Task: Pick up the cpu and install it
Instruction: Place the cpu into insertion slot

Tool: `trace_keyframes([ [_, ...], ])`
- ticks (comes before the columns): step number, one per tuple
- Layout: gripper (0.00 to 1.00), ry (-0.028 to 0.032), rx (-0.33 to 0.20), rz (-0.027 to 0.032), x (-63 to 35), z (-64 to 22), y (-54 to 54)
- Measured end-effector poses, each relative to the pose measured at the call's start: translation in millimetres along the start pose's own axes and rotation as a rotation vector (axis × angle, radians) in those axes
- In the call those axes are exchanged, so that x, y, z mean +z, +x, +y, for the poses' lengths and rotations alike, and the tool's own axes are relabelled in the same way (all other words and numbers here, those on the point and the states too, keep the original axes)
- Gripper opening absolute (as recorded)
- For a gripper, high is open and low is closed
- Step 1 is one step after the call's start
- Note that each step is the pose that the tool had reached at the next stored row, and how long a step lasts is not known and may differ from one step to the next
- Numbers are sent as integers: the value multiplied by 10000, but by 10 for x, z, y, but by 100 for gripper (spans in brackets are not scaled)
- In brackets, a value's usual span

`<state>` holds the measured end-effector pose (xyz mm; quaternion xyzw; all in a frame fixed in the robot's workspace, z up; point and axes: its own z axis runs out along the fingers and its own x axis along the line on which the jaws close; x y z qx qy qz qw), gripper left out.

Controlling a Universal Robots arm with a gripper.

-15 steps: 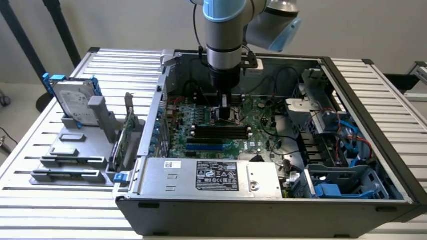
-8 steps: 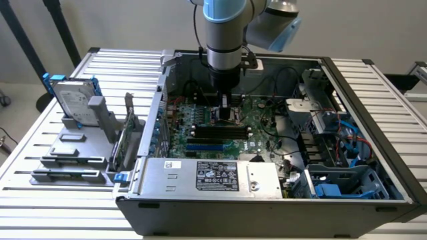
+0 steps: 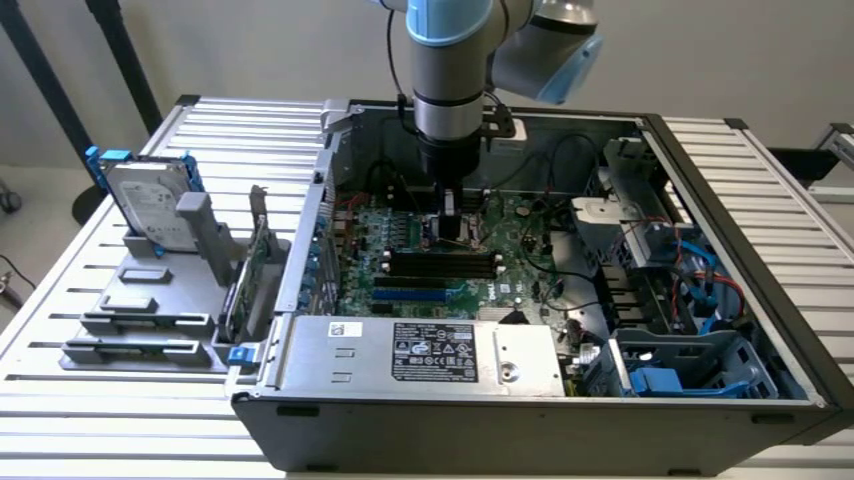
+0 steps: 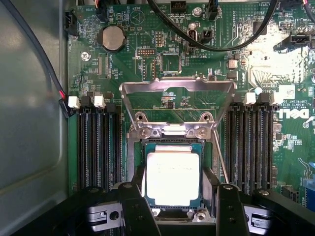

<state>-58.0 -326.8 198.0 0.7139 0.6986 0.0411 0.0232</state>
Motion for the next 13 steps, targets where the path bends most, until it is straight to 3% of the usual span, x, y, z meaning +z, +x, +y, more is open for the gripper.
trace_keyframes([
  [8,56,-6,1,9,6,1,2],
  [9,62,-3,1,4,4,0,1],
  [13,62,0,0,2,2,0,1],
])
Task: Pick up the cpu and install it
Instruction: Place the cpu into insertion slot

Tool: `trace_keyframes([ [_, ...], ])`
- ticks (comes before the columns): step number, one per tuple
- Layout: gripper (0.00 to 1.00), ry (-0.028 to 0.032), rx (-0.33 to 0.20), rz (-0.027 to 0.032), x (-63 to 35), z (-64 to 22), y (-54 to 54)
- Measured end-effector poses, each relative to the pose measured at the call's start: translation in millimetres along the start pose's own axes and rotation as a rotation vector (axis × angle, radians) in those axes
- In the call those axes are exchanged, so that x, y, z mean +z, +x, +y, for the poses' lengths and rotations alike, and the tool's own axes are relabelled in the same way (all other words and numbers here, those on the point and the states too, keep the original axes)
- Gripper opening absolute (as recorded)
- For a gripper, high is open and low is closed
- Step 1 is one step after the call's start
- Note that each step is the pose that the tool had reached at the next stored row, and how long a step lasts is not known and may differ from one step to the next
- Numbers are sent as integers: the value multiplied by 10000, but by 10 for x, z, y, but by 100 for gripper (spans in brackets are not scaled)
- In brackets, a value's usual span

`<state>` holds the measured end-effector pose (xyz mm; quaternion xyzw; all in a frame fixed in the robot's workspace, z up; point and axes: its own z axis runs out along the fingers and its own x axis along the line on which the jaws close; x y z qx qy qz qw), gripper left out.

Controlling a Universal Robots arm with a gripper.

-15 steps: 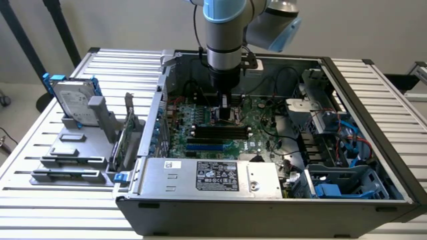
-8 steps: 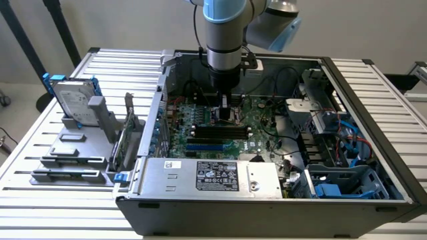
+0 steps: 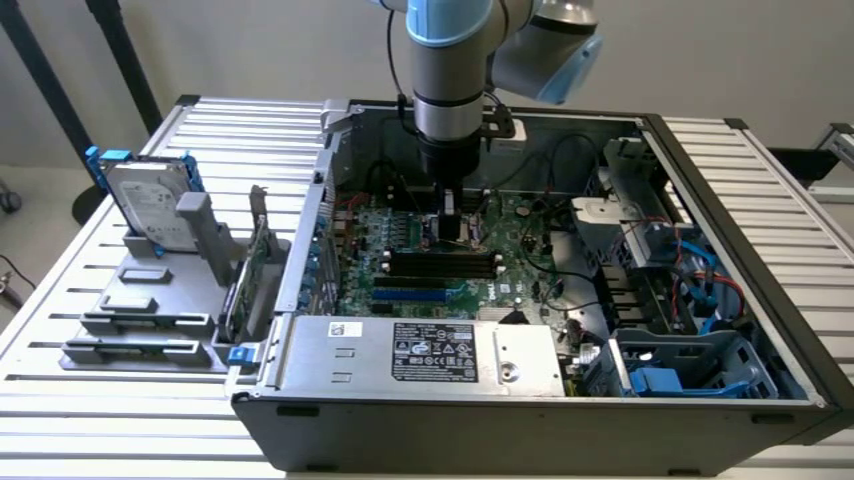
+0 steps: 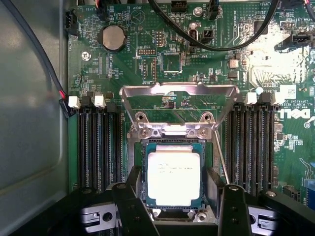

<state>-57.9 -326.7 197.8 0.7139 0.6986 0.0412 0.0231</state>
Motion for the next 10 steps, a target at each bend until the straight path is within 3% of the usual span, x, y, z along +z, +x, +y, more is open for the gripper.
trace_keyframes([
  [10,62,25,1,2,-70,-5,1],
])
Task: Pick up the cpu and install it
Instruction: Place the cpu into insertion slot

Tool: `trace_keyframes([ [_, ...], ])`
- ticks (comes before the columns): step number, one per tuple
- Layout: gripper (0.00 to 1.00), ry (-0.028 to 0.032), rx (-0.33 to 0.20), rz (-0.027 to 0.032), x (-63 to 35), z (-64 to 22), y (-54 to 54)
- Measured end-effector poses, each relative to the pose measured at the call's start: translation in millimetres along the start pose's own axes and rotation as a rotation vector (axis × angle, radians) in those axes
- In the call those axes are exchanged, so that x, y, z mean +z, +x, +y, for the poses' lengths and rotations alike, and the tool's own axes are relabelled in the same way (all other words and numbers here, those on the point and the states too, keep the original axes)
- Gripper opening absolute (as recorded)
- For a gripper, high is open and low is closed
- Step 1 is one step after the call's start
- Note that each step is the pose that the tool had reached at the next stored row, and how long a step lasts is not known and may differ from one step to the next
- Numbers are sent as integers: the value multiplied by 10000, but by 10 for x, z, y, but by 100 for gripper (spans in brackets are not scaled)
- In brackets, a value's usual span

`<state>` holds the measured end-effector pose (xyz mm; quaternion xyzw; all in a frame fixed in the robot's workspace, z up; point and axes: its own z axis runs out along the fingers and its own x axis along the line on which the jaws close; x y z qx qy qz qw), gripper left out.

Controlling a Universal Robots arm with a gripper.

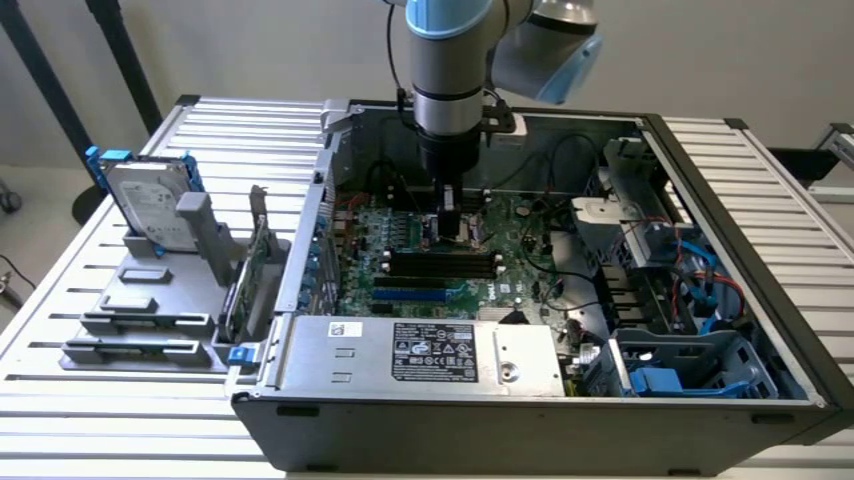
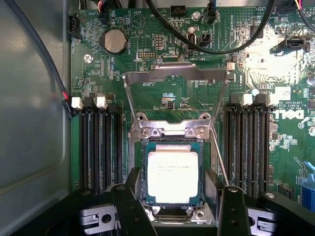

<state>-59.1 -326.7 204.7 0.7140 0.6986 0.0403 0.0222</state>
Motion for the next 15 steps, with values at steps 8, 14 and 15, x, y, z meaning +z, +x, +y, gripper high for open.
trace_keyframes([
  [8,60,93,7,60,-46,-46,0],
  [14,36,187,14,114,-97,-98,0],
  [15,29,217,17,125,-104,-113,0],
])
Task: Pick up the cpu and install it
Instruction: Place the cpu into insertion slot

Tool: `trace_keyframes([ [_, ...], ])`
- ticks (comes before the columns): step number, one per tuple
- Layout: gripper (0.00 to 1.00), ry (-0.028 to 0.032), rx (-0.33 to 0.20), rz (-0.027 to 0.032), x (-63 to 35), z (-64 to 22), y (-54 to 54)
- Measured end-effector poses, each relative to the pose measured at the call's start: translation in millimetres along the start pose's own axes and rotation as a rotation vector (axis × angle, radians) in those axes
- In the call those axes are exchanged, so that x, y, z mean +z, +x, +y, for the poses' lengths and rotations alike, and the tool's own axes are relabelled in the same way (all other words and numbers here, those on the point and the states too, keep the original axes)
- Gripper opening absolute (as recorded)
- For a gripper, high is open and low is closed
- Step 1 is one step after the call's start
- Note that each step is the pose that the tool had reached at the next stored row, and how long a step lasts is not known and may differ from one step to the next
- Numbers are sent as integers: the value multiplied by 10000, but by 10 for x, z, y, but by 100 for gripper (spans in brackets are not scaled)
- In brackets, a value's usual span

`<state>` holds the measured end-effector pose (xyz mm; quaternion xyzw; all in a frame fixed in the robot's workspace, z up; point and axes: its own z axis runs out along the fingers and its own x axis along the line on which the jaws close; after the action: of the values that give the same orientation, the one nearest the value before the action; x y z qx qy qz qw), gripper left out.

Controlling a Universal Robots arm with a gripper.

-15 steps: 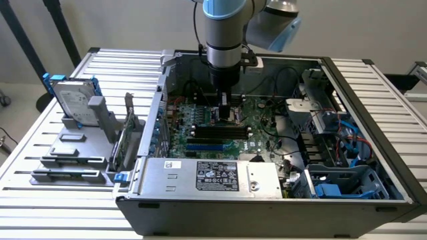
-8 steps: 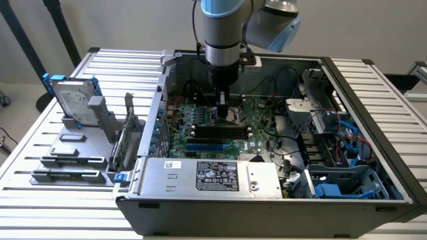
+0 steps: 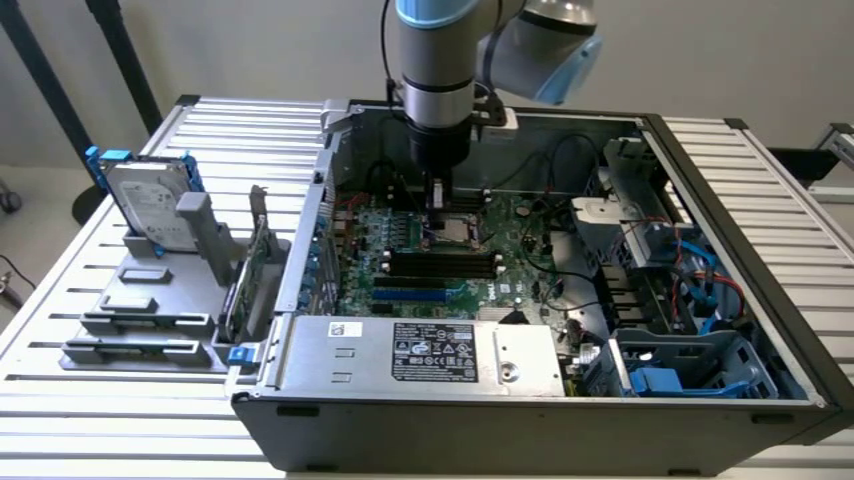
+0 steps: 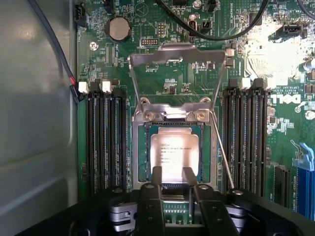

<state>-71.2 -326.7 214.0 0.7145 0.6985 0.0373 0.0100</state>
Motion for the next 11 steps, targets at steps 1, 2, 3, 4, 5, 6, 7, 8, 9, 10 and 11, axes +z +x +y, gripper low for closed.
trace_keyframes([
  [1,24,36,2,11,-5,-15,0],
  [2,24,73,4,21,-10,-28,0],
  [3,18,118,6,33,-14,-42,0],
  [4,12,164,9,44,-19,-57,-1],
  [5,12,216,12,53,-23,-71,-1],
  [6,11,278,15,61,-25,-85,-1],
  [7,11,340,17,68,-28,-97,-1],
  [8,11,389,20,71,-33,-108,-1],
  [9,11,425,22,75,-37,-113,-1],
  [10,11,437,21,79,-38,-114,-1],
  [11,11,438,21,79,-38,-114,-1],
])
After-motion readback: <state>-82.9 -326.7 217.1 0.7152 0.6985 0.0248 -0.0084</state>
